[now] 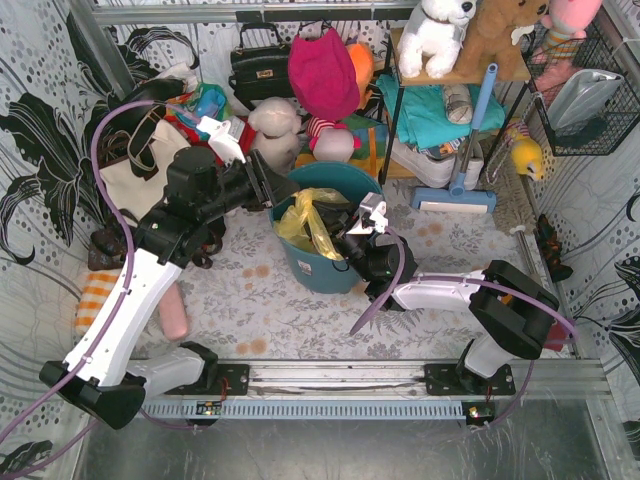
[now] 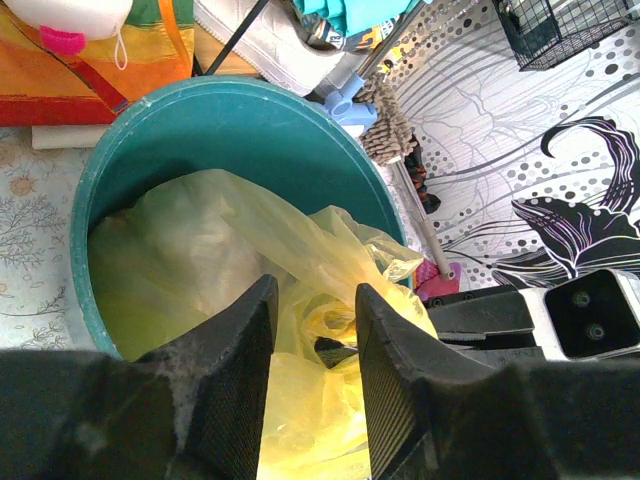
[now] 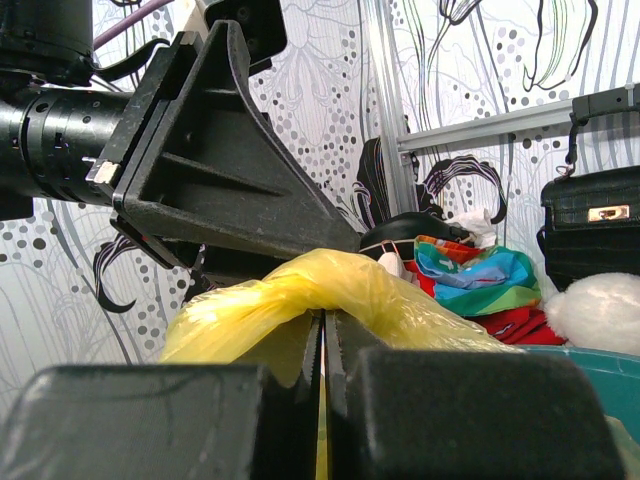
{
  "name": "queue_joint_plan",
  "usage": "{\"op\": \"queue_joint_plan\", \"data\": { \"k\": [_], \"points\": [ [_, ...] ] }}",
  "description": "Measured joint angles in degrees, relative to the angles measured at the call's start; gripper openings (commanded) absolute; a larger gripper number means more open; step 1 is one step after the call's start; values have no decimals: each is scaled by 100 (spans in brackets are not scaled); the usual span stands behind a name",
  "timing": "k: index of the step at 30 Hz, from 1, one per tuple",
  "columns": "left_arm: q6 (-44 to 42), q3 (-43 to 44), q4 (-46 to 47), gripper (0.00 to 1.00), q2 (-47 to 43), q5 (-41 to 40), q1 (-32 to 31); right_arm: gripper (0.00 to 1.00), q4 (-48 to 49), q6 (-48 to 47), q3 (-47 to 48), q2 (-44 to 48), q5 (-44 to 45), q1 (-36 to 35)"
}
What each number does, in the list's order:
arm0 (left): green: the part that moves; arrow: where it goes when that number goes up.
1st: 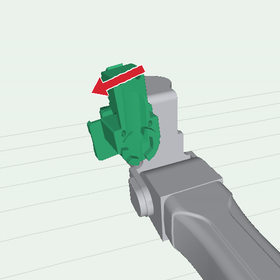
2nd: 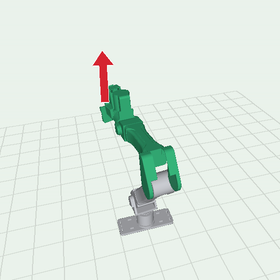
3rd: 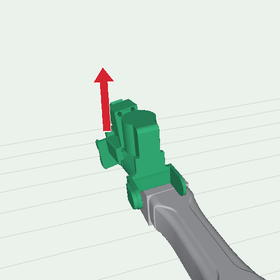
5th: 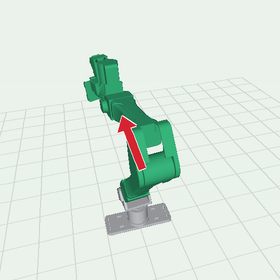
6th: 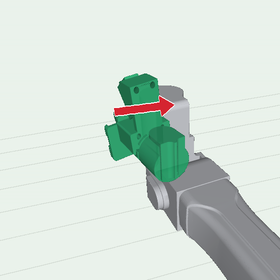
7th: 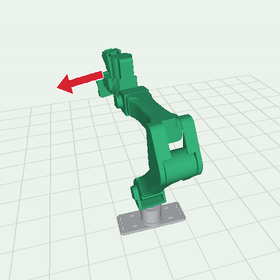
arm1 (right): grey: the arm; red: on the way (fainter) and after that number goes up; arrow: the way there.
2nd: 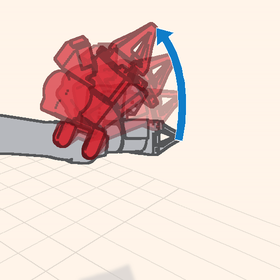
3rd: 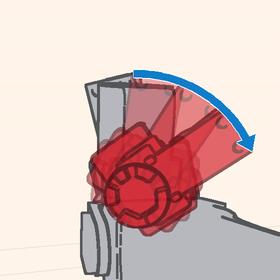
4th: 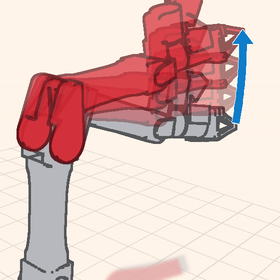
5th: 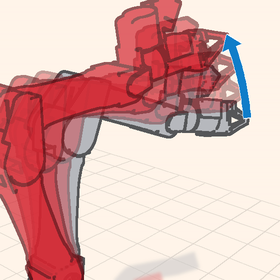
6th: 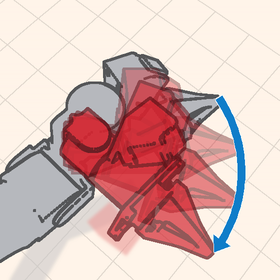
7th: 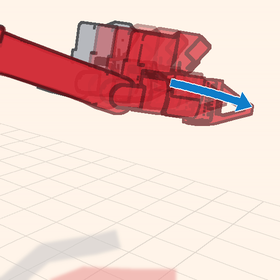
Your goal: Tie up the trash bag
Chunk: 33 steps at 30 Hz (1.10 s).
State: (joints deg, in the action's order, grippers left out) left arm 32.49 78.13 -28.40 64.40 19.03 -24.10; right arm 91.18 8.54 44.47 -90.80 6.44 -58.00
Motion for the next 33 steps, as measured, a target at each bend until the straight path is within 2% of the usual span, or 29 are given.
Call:
{"op": "queue_joint_plan", "data": {
  "k": [6, 9, 13, 19, 24, 33],
  "points": [
    [-2, -2, 7, 47, 0, 26, -4, 0, 0, 0, 2, 0, 0, 0],
    [7, -4, 17, 54, -17, 90, -4, 0, 0, 0, 11, 0, 0, 0],
    [33, -61, 114, 54, -103, 240, -9, 0, 2, 2, 22, 0, 0, 0],
    [59, -144, 221, 45, -157, 313, -24, 0, 0, 2, 22, 0, 0, 0],
    [87, -251, 221, 45, -153, 363, -24, 0, 0, 2, 22, 0, 0, 0],
    [96, -297, 284, 29, -146, 391, -24, 0, -7, 46, 22, 0, 0, 0]
  ]
}}
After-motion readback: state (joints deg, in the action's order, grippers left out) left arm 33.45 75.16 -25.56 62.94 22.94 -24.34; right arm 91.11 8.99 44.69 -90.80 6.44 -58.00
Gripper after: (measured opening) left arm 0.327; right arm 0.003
